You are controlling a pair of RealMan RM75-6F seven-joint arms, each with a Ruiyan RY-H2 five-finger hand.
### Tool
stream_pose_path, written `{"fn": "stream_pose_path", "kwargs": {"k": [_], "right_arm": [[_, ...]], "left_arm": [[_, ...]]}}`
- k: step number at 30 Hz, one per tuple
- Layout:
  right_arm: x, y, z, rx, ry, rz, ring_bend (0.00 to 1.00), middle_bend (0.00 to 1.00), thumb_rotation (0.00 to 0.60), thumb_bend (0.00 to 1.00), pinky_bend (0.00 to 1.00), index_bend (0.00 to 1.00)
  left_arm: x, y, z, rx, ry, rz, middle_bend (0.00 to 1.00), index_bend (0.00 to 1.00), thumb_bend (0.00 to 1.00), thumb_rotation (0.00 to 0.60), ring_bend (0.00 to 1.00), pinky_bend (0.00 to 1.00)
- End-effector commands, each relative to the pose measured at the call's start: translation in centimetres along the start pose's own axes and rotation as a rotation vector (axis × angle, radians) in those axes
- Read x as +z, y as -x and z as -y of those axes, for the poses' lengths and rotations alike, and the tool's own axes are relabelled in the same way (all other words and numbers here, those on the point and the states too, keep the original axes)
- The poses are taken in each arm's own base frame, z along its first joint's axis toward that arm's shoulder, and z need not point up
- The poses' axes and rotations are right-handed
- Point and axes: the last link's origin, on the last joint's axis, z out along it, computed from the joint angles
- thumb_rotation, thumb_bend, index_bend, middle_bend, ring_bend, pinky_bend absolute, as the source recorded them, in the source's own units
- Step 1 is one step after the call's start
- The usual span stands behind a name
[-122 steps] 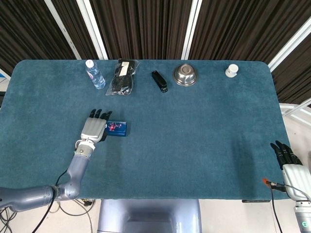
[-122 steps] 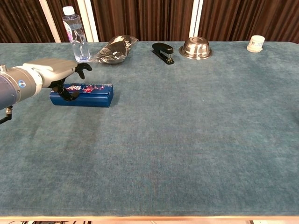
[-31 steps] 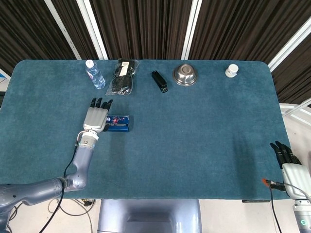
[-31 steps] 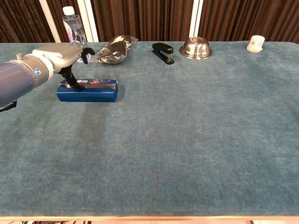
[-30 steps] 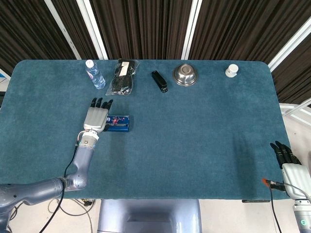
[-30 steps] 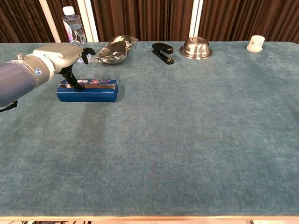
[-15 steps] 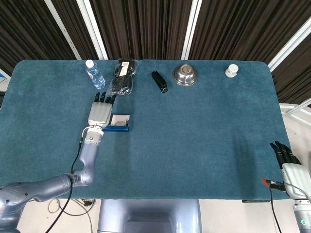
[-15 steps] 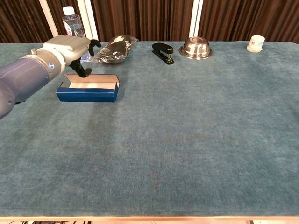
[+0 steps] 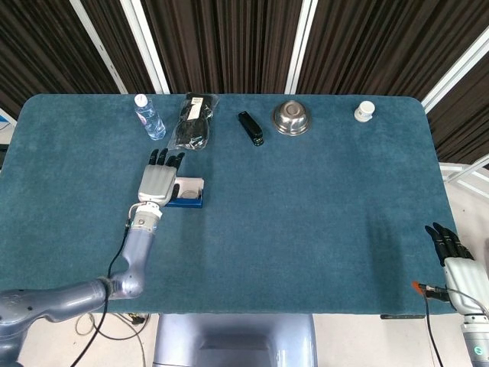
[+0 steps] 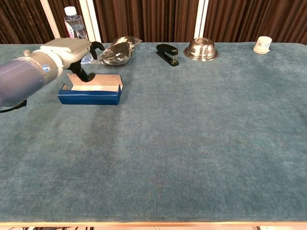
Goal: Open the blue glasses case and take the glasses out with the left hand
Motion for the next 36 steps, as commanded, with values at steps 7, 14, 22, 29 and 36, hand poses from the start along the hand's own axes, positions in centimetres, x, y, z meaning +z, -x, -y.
{"fn": "stream_pose_path", "kwargs": {"k": [7, 14, 22, 29, 36], "right_arm": [[-0.1, 0.0, 0.1, -0.005, -0.005, -0.005, 0.0, 0.0, 0.6, 0.11, 0.21, 0.0], [-0.2, 0.0, 0.3, -0.008, -0.015, -0.007, 0.0, 0.0, 0.6, 0.11, 0.21, 0.0], [-0.2, 0.0, 0.3, -0.009, -0.015, -0.007, 0.0, 0.0, 0.6, 0.11, 0.21, 0.0], [-0.1, 0.0, 0.3, -0.007, -0.012, -0.005, 0.0, 0.0, 0.6, 0.11, 0.21, 0.0], [-0.1, 0.0, 0.2, -0.004, -0.013, -0.003, 0.0, 0.0, 0.6, 0.11, 0.21, 0.0]], "left_arm": [[-5.7, -2.4, 5.1, -0.006, 0.023, 0.005, 0.39, 0.07, 0.31, 0.6, 0.32, 0.49], [-8.0, -2.4, 7.8, 0.069, 0.012, 0.081, 0.79, 0.08, 0.31, 0.6, 0.73, 0.8], [-7.8, -1.2, 8.6, 0.076, -0.032, 0.239, 0.84, 0.1, 0.31, 0.6, 0.77, 0.84], [-6.8, 0.2, 8.2, 0.11, -0.033, 0.304, 0.84, 0.11, 0.31, 0.6, 0.77, 0.84], [-6.5, 1.5, 7.2, 0.125, -0.026, 0.33, 0.84, 0.12, 0.31, 0.6, 0.77, 0.84]]}}
